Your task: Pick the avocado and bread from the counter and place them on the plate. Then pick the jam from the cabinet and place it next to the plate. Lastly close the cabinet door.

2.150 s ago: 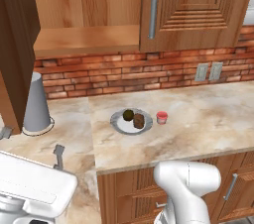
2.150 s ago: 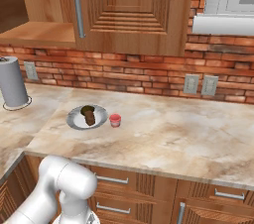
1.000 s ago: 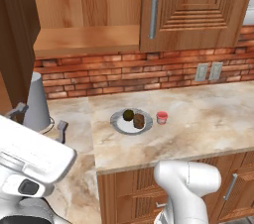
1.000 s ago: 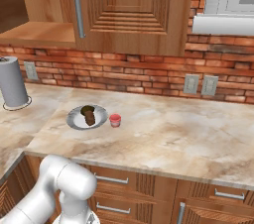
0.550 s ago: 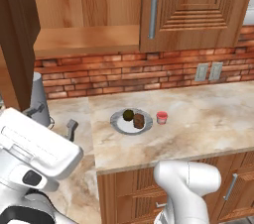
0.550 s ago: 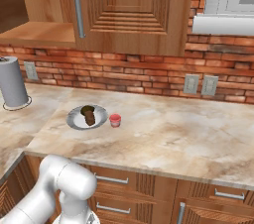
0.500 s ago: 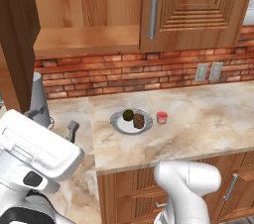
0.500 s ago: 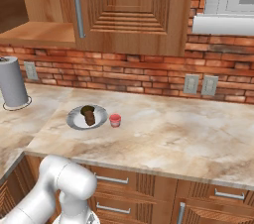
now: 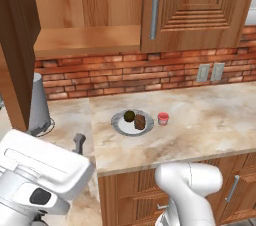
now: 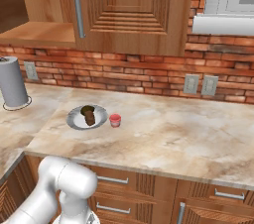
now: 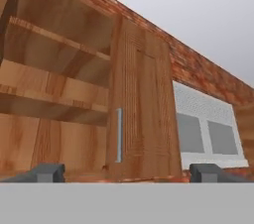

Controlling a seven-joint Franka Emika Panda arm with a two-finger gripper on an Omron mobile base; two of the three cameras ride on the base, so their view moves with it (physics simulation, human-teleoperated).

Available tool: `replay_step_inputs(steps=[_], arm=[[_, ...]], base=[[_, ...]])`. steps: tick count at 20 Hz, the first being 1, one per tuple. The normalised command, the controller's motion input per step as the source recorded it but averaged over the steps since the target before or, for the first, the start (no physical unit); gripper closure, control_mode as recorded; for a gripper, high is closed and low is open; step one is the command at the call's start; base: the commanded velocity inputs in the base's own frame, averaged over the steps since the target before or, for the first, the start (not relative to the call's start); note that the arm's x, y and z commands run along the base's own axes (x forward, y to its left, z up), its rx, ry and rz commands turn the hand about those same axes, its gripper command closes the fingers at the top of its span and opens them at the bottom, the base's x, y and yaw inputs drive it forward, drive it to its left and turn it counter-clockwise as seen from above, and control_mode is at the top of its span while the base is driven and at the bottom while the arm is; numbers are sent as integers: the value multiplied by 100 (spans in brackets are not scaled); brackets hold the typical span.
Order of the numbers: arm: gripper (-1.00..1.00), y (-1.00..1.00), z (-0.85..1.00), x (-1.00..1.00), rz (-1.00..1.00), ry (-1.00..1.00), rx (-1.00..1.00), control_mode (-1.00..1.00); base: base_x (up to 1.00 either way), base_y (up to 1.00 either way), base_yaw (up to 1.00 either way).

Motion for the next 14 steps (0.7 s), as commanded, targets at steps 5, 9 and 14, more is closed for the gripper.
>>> replay_step_inputs(steps=[5,9,14], arm=[[-100,11,0,-2,14,24,-2,-100],[-100,22,-1,-48,18,9,-1,-100],[-100,25,-2,-47,14,0,0,-100]], base=[[0,0,0],[0,0,0],[0,0,0]])
